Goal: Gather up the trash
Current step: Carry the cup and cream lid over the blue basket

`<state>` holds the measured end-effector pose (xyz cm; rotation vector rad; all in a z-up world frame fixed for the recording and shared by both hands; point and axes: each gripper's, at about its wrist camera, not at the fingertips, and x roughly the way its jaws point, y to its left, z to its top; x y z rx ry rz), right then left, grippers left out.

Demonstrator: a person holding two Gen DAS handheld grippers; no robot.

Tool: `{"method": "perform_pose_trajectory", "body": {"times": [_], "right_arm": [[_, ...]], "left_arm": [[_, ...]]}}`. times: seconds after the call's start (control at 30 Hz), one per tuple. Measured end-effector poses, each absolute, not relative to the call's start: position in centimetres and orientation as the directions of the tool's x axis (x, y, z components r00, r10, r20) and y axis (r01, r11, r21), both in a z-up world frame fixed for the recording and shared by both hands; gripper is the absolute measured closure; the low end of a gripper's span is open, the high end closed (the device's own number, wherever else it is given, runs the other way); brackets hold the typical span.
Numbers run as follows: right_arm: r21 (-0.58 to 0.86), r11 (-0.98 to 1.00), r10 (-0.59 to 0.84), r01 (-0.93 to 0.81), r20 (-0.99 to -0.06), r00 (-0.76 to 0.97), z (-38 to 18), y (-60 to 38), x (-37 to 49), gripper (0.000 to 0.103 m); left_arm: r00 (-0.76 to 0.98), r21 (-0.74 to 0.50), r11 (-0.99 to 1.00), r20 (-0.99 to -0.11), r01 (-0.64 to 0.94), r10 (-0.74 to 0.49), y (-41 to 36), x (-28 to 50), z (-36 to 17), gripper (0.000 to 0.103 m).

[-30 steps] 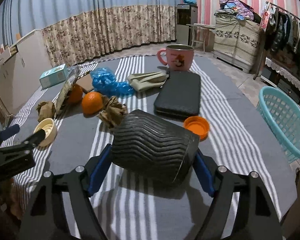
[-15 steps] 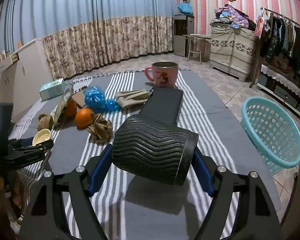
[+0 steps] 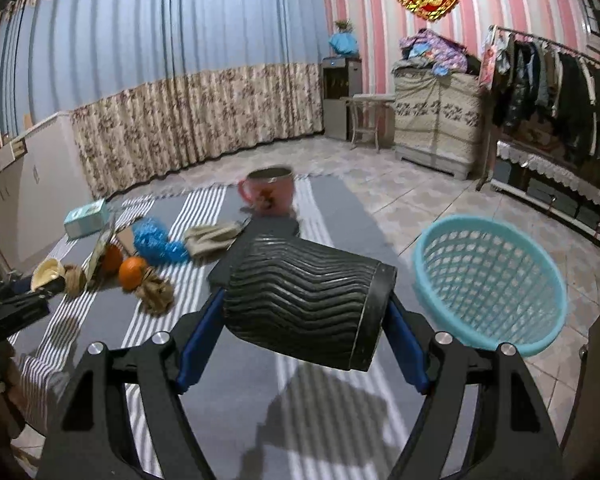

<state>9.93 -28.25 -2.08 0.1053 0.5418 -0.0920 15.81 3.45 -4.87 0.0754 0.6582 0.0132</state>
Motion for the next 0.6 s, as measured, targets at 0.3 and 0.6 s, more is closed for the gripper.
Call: {"method": "perform_pose_trajectory", "body": {"times": [0.3, 0.6], "right_arm": [[0.07, 0.98, -0.135, 0.184, -0.443, 0.886, -0.4, -34.7, 8.9, 0.028], [0.132, 0.955, -0.196, 0.266, -0.392, 0.899, -0.4, -42.6, 8.2, 0.028]], "left_arm": [[0.862, 0.085, 0.99, -0.504, 0.113, -0.055, -4.6, 15.8, -0.5, 0.043], [0.872, 0.107, 0.959, -0.451, 0.264, -0.189, -15.6, 15.2, 0.2, 0.043]]}}
